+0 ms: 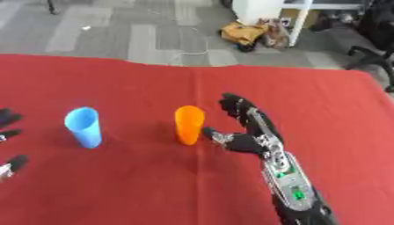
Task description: Pour the contents of one cup into another cup.
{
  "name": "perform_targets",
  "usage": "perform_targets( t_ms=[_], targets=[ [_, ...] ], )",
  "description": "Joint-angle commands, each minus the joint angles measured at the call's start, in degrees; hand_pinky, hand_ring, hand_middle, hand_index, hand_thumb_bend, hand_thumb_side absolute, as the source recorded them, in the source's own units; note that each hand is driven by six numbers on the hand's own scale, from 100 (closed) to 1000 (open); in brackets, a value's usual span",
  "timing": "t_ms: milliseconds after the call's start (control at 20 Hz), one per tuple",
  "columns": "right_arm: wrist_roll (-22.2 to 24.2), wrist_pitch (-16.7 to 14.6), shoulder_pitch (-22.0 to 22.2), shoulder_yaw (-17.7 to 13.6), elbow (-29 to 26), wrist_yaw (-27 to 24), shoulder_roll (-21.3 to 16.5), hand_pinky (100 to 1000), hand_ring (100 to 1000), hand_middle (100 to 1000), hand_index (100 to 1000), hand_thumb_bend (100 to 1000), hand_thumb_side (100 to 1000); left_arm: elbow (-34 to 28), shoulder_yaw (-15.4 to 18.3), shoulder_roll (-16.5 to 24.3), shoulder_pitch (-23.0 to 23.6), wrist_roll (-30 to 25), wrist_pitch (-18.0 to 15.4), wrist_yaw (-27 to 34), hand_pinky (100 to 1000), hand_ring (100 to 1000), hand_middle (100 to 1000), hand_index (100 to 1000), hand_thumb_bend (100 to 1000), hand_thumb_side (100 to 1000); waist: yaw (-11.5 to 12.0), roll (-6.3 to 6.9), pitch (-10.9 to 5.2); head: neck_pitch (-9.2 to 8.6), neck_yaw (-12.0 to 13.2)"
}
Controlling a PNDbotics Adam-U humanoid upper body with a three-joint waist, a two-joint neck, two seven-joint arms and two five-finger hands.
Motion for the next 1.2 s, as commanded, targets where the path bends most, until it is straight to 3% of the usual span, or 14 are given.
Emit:
perform_targets(
  t_ms=[50,550,1200],
  targets=[
    [0.01,-0.24,-0.3,0.07,-1.4,-0.33,-0.76,930,863,782,886,572,100,3.13,-1.17,1.26,-2.89,-0.5,-0.94,0.08,890,970,823,953,514,192,-0.25,0.17,-0.56,-0.11,0.17],
    [0.2,-0.34,-0.24,0.22,-1.3,-0.51,-0.3,929,863,782,886,573,100,12.38,-4.05,0.31,-11.17,-0.58,-1.64,-1.92,888,969,824,954,502,208,-1.56,-0.09,-0.39,0.11,0.81],
    [-0.28,-0.25,0.07,-0.23,-1.14,-0.59,0.36,928,860,776,887,573,100,16.08,-5.76,-0.58,-14.83,-1.87,-1.78,-5.02,886,970,821,958,515,236,-2.98,-0.25,-0.17,0.3,1.42]
  ],
)
